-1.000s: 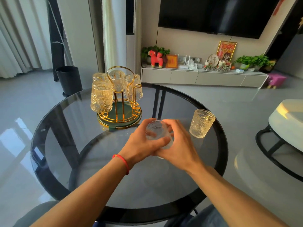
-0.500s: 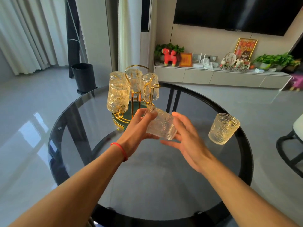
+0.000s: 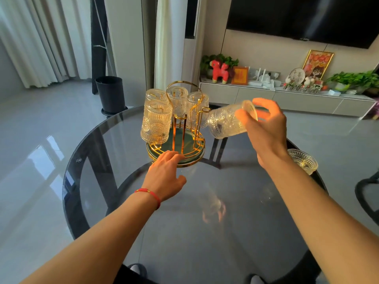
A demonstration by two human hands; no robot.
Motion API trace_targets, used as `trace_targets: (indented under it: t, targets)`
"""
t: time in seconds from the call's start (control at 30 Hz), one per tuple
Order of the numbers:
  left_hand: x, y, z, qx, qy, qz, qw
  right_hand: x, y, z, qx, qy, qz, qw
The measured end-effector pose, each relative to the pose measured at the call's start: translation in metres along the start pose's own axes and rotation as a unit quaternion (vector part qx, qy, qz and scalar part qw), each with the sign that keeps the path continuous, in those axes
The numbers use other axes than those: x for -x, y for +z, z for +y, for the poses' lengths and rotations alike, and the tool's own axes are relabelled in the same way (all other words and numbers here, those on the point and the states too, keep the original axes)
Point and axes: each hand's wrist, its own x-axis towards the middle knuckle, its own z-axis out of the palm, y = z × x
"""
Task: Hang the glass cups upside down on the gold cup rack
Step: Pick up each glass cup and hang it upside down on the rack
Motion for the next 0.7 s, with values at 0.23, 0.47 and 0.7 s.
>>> trace_targets:
  t: [0.23,0.47,0.7]
  targets:
    - [-0.002,0.005,-0.003,-0.008,0.002,0.005,1.0,-0.026,0.035,-0.028,0.101,-0.127,-0.021,0.986]
    - [-0.003,0.005,-0.002,-0.015,-0.002,0.003,1.0,-0.025,0.069,-0.021,0.179,-0.134,-0.092,0.97]
    - [-0.004,0.005,0.001,-0.01,-0.014,-0.008,1.0,-0.016,0.086,-0.004,0.225,-0.155,-0.119,0.954]
